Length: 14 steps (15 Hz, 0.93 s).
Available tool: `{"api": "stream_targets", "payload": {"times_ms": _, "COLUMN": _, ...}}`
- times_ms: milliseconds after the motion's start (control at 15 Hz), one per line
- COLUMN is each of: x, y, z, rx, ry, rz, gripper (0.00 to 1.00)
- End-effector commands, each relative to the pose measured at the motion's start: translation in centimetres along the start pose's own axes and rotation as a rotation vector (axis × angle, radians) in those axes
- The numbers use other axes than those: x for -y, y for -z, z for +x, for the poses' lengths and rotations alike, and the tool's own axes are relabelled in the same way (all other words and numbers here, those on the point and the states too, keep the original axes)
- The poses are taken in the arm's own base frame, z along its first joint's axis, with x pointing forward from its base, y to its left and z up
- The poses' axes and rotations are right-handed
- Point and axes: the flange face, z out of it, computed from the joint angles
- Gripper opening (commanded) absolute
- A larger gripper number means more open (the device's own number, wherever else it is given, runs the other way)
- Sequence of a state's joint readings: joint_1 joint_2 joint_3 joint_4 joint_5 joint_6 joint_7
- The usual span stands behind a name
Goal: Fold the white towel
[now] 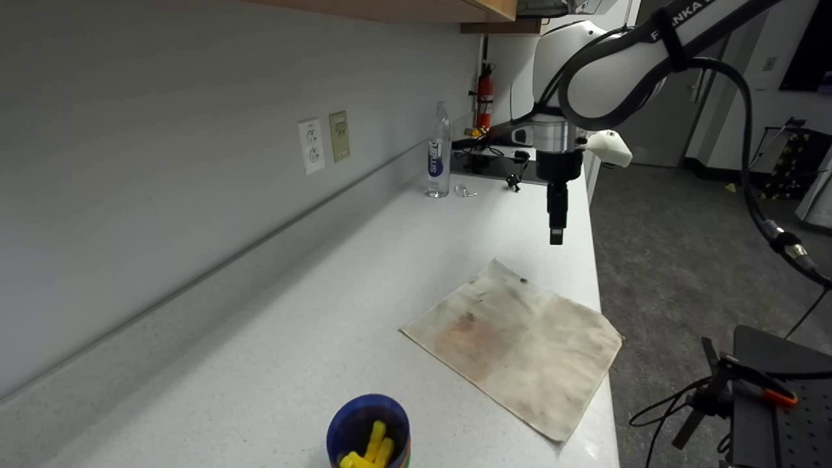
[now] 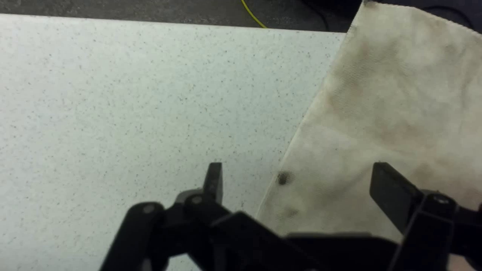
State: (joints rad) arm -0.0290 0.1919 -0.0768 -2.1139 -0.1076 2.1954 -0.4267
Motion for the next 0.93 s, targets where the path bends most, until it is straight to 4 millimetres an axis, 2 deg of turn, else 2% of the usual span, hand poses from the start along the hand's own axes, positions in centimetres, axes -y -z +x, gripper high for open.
{"api": "stream_targets", "payload": {"times_ms": 0, "x": -1.6, "y": -0.9, "z": 1.6, "rx": -0.044, "ry": 0.043, "rz": -0.006, "gripper": 1.0}}
{"api": "stream_targets", "payload": {"times_ms": 333, "x": -2.7, "y": -2.9, "z": 4.1, "rx": -0.093, "ry": 0.131, "rz": 0.012, "gripper": 1.0}}
{"api": "stream_targets", "payload": {"times_ms": 733, "x": -3.1, "y": -5.1, "z": 7.7, "rx": -0.135, "ry": 0.198, "rz": 0.076, "gripper": 1.0}}
{"api": "stream_targets", "payload": {"times_ms": 800, "x": -2.1, "y": -4.8, "z": 6.3, "rx": -0.104, "ry": 0.175, "rz": 0.051, "gripper": 1.0}}
{"api": "stream_targets", "payload": {"times_ms": 867, "x": -2.2, "y": -5.1, "z": 6.8, "rx": -0.109, "ry": 0.18, "rz": 0.057, "gripper": 1.0}}
